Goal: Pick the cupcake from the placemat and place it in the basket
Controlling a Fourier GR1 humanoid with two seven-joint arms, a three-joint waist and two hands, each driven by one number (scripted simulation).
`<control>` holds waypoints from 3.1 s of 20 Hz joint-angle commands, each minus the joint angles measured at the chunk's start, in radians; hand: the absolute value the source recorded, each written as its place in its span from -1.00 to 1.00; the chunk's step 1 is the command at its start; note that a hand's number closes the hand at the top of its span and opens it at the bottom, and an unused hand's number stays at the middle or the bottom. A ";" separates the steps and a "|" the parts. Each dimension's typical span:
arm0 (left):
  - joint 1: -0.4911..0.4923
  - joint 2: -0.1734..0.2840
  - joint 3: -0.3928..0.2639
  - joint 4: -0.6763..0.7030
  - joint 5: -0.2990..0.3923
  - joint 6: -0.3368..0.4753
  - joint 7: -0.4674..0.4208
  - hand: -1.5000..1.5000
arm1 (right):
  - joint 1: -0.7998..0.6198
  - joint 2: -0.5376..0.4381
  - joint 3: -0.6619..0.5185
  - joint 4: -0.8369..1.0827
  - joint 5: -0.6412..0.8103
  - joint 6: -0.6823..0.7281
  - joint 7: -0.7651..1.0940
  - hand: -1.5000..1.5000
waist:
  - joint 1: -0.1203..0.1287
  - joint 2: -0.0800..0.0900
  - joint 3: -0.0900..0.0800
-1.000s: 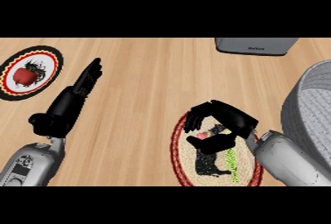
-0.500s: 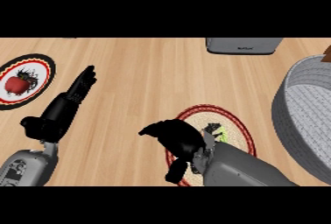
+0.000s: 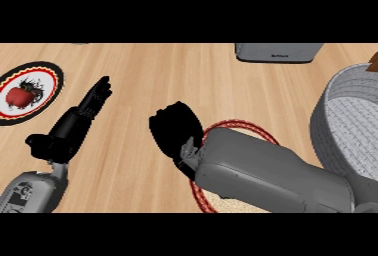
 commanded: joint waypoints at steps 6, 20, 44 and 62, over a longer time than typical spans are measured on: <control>0.031 -0.003 0.009 -0.027 -0.009 0.005 0.010 0.00 | -0.198 0.088 -0.160 0.194 -0.312 0.428 0.245 -1.00 | -0.018 -0.004 0.002; 0.039 -0.010 0.070 0.040 -0.018 -0.031 -0.045 0.00 | -0.192 0.002 -0.219 0.121 -0.374 0.432 0.278 -1.00 | -0.036 0.001 0.004; 0.023 -0.073 0.098 -0.009 -0.088 -0.099 0.001 0.00 | 0.309 -0.039 -0.229 -0.014 0.252 0.285 -0.147 -1.00 | -0.021 0.008 0.004; 0.047 -0.133 0.145 -0.052 -0.127 -0.126 0.024 0.00 | 0.420 0.079 -0.281 -0.043 0.465 0.399 -0.152 -1.00 | -0.023 0.007 0.004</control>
